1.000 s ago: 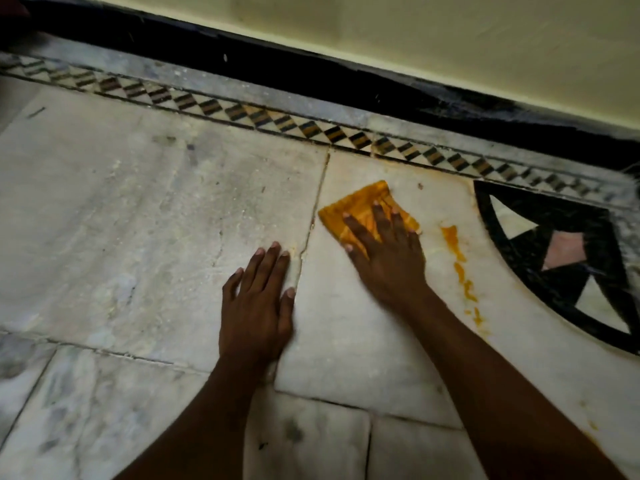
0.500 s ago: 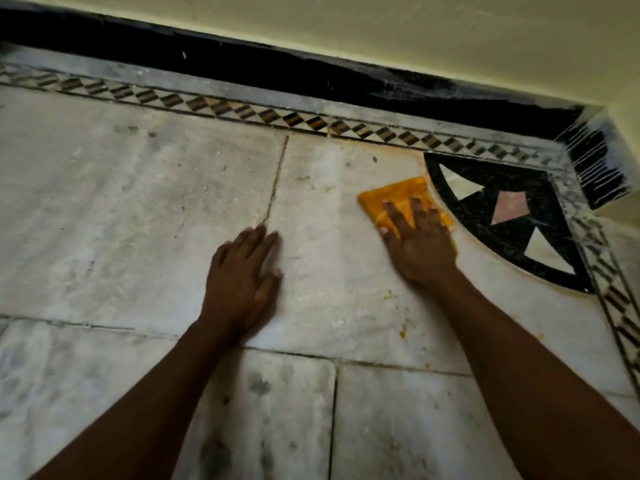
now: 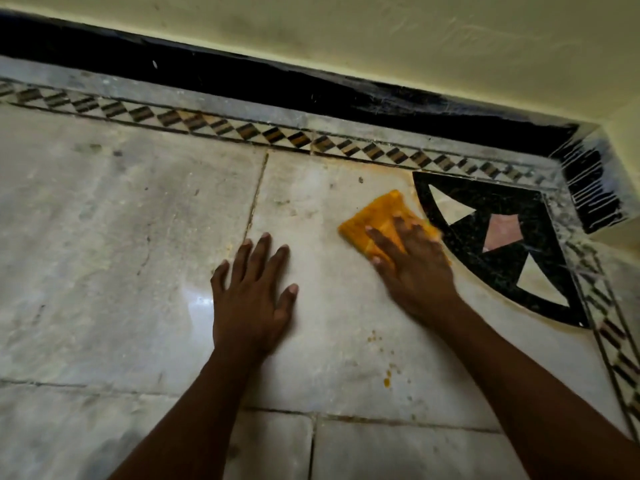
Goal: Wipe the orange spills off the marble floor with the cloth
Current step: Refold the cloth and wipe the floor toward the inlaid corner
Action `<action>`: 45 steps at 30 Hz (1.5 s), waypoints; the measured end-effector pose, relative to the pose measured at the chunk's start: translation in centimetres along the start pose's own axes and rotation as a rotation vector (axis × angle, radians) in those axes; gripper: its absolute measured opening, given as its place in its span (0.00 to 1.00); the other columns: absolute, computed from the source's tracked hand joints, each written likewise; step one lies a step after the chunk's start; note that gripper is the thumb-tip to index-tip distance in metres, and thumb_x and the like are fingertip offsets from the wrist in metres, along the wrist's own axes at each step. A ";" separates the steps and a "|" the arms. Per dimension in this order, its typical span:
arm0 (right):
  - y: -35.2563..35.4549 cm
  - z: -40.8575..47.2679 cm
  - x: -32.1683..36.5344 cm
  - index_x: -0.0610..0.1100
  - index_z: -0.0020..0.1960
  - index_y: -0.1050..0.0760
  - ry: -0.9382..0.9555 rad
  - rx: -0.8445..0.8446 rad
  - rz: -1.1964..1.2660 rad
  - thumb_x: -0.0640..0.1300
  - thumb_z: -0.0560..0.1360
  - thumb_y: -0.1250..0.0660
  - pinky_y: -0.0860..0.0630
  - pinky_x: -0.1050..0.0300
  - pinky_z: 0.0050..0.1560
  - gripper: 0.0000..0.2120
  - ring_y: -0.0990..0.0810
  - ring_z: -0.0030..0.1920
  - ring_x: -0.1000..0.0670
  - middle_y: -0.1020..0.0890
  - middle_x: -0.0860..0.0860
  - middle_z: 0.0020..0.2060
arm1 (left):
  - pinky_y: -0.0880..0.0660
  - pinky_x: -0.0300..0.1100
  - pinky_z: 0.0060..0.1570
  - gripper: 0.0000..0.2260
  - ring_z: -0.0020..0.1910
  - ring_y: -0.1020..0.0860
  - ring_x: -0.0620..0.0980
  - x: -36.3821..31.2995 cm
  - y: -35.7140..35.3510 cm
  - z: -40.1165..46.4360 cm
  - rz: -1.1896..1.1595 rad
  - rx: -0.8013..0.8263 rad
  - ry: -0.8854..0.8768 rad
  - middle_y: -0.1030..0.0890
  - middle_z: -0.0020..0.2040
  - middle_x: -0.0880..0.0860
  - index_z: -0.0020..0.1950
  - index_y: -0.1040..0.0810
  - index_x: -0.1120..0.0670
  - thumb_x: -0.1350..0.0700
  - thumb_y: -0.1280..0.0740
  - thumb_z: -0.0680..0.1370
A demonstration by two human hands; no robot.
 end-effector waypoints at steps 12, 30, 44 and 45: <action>-0.3 7.6 10.1 0.68 0.82 0.49 -0.077 0.013 0.109 0.68 0.82 0.56 0.52 0.31 0.80 0.28 0.52 0.83 0.35 0.50 0.50 0.85 | 0.44 0.61 0.78 0.31 0.86 0.48 0.51 -0.4 0.4 0.0 0.055 -0.016 0.017 0.46 0.87 0.46 0.85 0.40 0.41 0.36 0.46 0.81; -1.2 4.0 9.0 0.73 0.80 0.52 -0.048 0.011 0.094 0.68 0.83 0.55 0.52 0.30 0.79 0.26 0.55 0.82 0.29 0.50 0.53 0.85 | 0.43 0.60 0.77 0.30 0.86 0.46 0.50 -0.3 0.2 -0.1 0.043 -0.040 0.018 0.44 0.87 0.45 0.84 0.38 0.41 0.37 0.44 0.81; -0.5 2.9 3.8 0.76 0.79 0.54 -0.103 0.056 0.071 0.71 0.82 0.55 0.53 0.31 0.80 0.26 0.57 0.83 0.33 0.54 0.54 0.85 | 0.44 0.60 0.78 0.31 0.86 0.48 0.49 -0.3 0.4 0.0 0.019 -0.021 0.019 0.46 0.87 0.45 0.85 0.41 0.40 0.36 0.46 0.82; -0.4 0.9 2.5 0.76 0.79 0.54 -0.093 0.048 0.075 0.72 0.82 0.56 0.51 0.33 0.80 0.26 0.55 0.84 0.35 0.53 0.54 0.85 | 0.44 0.61 0.78 0.31 0.86 0.48 0.49 -0.2 0.3 -0.1 0.023 -0.019 0.017 0.46 0.87 0.45 0.85 0.40 0.40 0.36 0.46 0.82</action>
Point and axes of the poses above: each hand's wrist, its own z-axis towards the middle knuckle, its own y-axis out of the back of the hand, x = y × z, the point moved 3 cm from there along z, towards the middle knuckle
